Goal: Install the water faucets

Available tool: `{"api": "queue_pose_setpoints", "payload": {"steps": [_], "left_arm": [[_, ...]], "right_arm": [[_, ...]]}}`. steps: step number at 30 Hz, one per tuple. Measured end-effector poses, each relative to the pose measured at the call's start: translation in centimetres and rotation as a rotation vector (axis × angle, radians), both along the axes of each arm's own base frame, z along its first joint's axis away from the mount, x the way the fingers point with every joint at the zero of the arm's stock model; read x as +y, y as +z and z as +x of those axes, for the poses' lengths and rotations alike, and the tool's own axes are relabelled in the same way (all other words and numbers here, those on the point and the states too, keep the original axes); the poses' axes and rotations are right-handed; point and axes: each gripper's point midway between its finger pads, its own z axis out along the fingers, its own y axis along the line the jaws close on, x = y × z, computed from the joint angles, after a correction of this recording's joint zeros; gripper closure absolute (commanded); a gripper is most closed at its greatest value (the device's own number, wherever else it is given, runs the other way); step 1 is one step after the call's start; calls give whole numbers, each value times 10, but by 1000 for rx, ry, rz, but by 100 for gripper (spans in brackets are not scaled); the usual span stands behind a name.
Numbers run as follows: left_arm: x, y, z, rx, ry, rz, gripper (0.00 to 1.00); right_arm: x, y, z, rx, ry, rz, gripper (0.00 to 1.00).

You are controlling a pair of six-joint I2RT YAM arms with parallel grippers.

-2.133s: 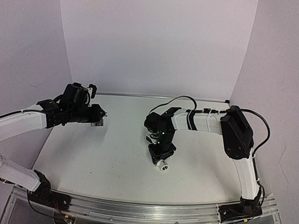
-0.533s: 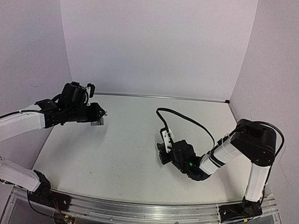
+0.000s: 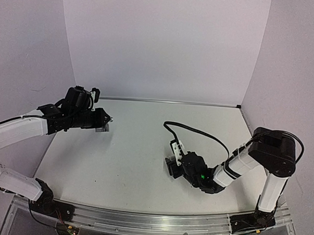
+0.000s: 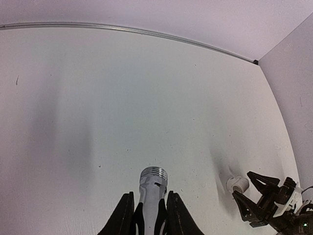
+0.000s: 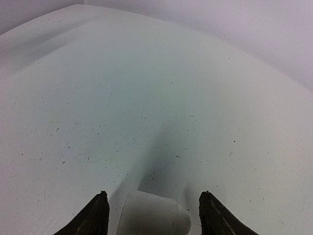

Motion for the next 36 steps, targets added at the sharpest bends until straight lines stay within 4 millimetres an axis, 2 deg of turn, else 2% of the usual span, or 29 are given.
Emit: {"api": "queue_pose_setpoints", "payload": {"steps": [4, 6, 13, 18, 22, 26, 30, 33, 36], "left_arm": [[0, 0, 0, 1, 0, 0, 100], [0, -1, 0, 2, 0, 1, 100], [-5, -7, 6, 5, -3, 4, 100], [-9, -13, 9, 12, -12, 9, 100], [-11, -16, 8, 19, -32, 16, 100], [-13, -17, 8, 21, -42, 19, 100], [-12, -17, 8, 21, -42, 18, 100], [-12, -16, 8, 20, -42, 16, 100], [-12, -16, 8, 18, -42, 15, 100]], "right_arm": [[-5, 6, -10, 50, -14, -15, 7], [-5, 12, -13, 88, -30, -22, 2], [10, 48, -4, 271, -211, 25, 2], [-2, 49, -14, 432, -360, 72, 2], [-1, 60, -20, 530, -405, 101, 2], [15, 79, -14, 650, -391, 151, 2], [5, 67, -6, 754, -380, 93, 2], [-8, 48, -4, 815, -371, -45, 2], [-9, 34, -7, 865, -330, -196, 4]]}}
